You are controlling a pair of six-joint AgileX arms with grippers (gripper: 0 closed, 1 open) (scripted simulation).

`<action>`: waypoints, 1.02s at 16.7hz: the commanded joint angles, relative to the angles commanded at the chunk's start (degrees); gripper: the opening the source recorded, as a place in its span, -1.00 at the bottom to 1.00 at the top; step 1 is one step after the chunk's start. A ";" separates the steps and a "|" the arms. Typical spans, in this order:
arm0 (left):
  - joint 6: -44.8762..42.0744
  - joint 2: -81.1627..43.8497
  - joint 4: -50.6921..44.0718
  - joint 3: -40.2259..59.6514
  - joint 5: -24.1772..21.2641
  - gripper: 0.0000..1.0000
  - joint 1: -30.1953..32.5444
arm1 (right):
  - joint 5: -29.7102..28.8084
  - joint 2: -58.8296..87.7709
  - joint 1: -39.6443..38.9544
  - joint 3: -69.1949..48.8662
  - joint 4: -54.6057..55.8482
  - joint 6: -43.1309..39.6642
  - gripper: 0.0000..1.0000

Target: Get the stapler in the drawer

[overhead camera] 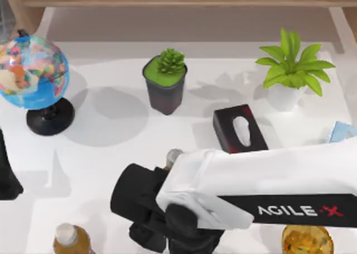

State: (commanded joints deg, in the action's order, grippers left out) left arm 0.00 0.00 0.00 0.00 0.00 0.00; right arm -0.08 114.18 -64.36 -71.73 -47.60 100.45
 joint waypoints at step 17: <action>0.00 0.00 0.00 0.00 0.00 1.00 0.00 | -0.02 0.66 0.17 -0.22 0.63 -0.19 -0.81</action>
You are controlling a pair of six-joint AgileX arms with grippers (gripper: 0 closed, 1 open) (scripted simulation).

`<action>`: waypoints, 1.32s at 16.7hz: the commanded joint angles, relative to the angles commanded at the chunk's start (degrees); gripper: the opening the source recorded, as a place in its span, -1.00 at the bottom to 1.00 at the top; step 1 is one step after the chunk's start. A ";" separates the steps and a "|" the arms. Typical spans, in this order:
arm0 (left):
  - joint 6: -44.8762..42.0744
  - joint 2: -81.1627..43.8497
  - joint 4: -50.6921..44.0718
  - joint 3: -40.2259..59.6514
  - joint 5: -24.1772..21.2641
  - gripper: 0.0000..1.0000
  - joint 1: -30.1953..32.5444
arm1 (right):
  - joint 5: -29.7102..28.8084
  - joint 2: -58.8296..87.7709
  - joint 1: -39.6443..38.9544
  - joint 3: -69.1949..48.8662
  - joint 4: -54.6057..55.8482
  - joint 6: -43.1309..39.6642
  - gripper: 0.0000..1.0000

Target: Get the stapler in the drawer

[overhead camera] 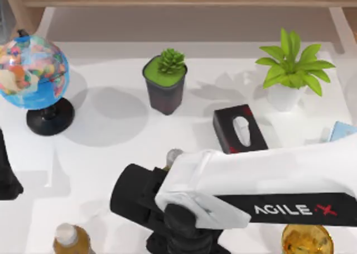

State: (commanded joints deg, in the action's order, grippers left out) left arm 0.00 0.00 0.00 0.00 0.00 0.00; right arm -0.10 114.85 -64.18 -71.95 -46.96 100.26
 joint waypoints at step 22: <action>0.00 0.00 0.00 0.00 0.00 1.00 0.00 | 0.06 -2.69 -0.21 -3.23 -6.11 0.08 -1.00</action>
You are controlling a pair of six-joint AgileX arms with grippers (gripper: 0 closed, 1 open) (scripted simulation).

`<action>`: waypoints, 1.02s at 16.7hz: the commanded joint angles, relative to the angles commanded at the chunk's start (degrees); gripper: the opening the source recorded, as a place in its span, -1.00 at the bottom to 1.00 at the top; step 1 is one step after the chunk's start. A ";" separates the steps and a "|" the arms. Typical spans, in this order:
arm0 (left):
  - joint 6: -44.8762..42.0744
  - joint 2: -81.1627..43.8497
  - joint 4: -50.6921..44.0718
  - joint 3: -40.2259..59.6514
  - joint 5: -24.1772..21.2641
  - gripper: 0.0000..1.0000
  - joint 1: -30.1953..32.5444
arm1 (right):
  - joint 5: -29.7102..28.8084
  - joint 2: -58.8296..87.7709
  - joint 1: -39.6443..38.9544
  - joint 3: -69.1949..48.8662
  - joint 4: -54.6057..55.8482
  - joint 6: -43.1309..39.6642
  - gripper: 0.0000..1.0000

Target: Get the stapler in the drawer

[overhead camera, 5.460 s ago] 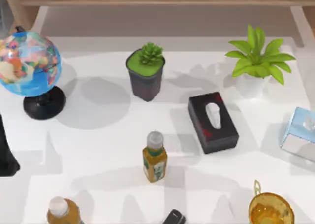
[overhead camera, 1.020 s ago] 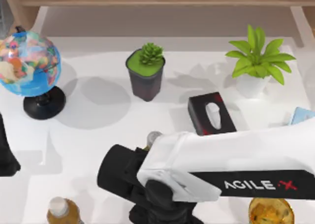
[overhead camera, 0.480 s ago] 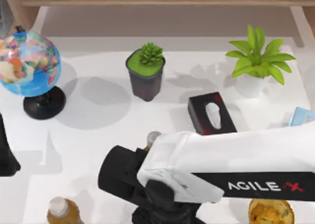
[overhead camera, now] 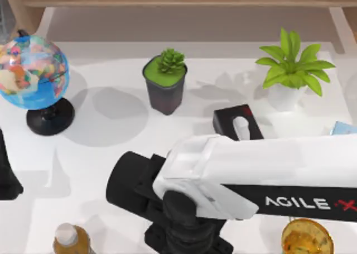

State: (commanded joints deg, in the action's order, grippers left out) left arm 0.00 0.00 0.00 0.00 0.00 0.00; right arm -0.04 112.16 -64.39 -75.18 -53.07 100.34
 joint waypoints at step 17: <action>0.00 0.00 0.00 0.00 0.00 1.00 0.00 | -3.27 -7.37 39.81 -39.35 -19.16 -47.62 -1.00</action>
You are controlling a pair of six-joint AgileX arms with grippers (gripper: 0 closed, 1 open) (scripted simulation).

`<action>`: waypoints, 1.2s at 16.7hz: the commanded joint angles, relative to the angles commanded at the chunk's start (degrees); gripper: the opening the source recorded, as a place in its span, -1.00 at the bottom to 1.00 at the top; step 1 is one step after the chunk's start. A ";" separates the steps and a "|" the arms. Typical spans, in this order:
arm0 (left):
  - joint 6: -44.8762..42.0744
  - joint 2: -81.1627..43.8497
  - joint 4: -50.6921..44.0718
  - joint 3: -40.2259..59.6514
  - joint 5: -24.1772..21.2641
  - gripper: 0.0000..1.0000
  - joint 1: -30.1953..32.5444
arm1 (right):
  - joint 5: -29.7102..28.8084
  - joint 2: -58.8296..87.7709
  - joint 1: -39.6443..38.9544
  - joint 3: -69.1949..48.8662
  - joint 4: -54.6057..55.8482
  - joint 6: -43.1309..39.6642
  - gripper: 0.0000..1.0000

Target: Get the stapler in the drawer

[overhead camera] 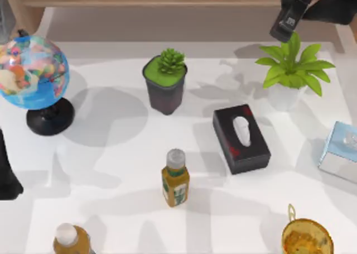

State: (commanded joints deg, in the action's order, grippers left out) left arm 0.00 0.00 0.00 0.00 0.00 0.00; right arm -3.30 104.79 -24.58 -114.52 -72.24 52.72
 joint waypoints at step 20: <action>0.00 0.00 0.00 0.00 0.00 1.00 0.00 | 3.47 44.31 46.47 -26.85 -9.71 -72.35 -1.00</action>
State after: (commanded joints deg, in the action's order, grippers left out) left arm 0.00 0.00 0.00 0.00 0.00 0.00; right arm 0.16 149.10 21.89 -141.37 -81.95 -19.63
